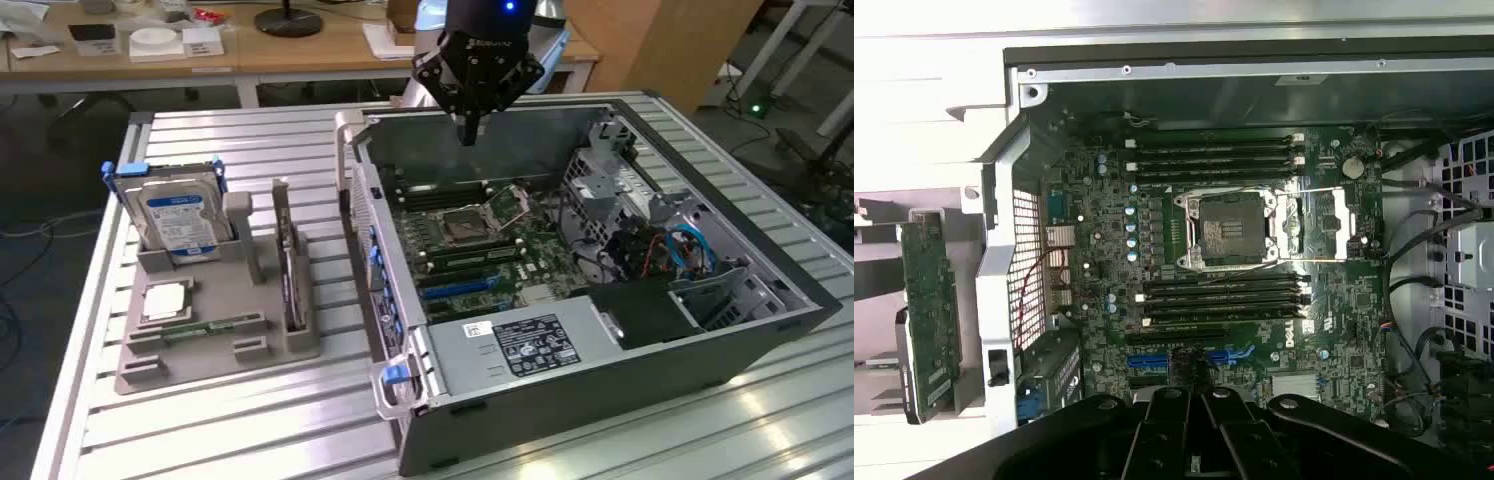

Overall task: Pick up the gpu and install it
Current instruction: 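Reach for the gpu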

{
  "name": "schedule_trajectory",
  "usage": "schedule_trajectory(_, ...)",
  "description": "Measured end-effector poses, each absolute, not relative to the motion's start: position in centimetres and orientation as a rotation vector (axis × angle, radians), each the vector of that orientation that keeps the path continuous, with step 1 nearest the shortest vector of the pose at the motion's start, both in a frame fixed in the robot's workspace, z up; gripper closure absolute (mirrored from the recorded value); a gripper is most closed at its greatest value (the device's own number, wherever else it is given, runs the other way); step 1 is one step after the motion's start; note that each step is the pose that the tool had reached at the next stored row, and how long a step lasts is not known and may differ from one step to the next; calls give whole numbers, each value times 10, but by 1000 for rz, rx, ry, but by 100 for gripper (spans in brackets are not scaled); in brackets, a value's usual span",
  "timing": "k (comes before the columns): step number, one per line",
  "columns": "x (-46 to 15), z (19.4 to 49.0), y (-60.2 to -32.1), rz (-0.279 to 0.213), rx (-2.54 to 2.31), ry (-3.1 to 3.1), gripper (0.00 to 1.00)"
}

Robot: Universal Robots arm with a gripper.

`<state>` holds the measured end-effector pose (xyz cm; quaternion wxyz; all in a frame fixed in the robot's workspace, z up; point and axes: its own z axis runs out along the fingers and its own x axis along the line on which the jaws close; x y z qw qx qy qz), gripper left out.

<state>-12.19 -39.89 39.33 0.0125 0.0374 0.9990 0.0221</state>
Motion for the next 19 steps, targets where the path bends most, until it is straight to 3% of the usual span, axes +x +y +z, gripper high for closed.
schedule_trajectory(19,-141,393,-399,69,117,3114,89)
